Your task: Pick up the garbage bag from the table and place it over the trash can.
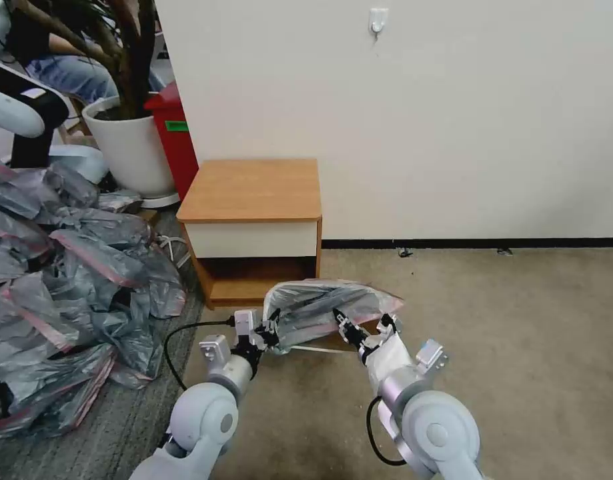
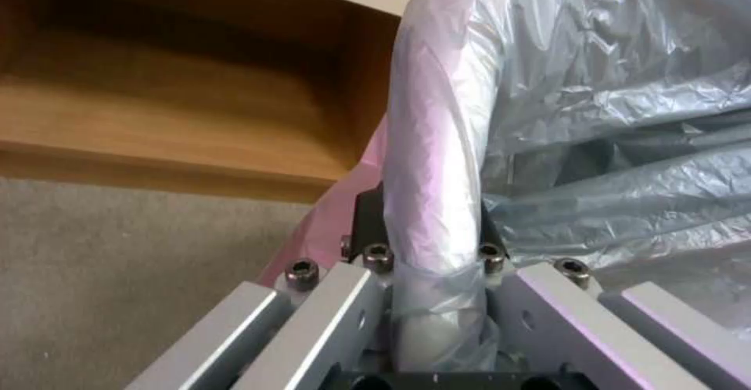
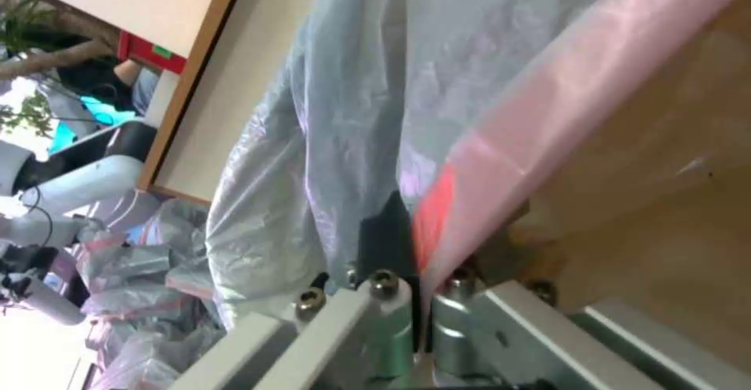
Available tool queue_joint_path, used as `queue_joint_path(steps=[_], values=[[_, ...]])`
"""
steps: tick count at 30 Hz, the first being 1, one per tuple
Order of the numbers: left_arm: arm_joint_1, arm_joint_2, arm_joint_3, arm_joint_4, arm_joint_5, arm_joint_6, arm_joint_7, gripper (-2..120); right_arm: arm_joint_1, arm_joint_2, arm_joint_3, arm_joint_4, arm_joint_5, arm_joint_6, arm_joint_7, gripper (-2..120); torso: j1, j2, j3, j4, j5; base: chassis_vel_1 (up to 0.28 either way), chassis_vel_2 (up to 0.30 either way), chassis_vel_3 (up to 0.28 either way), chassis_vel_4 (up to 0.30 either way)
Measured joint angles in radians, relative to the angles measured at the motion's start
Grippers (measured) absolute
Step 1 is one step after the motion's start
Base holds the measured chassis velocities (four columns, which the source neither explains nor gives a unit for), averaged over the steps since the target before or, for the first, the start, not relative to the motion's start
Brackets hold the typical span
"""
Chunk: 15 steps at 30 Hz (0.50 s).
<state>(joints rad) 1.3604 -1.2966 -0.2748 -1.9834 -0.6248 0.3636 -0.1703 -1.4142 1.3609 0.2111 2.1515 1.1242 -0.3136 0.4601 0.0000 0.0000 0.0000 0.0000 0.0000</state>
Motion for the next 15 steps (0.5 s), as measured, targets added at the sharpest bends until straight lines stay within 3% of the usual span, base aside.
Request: queue_joint_path(steps=[15], values=[[-0.016, -0.017, -0.018, 0.022, 0.000, -0.001, -0.001, 3, -0.025, 0.003, 0.017, 0.007, -0.013, 0.030, -0.021, 0, 0.000, 0.000, 0.000, 0.0000, 0.0000, 0.000, 0.000, 0.000, 0.000]])
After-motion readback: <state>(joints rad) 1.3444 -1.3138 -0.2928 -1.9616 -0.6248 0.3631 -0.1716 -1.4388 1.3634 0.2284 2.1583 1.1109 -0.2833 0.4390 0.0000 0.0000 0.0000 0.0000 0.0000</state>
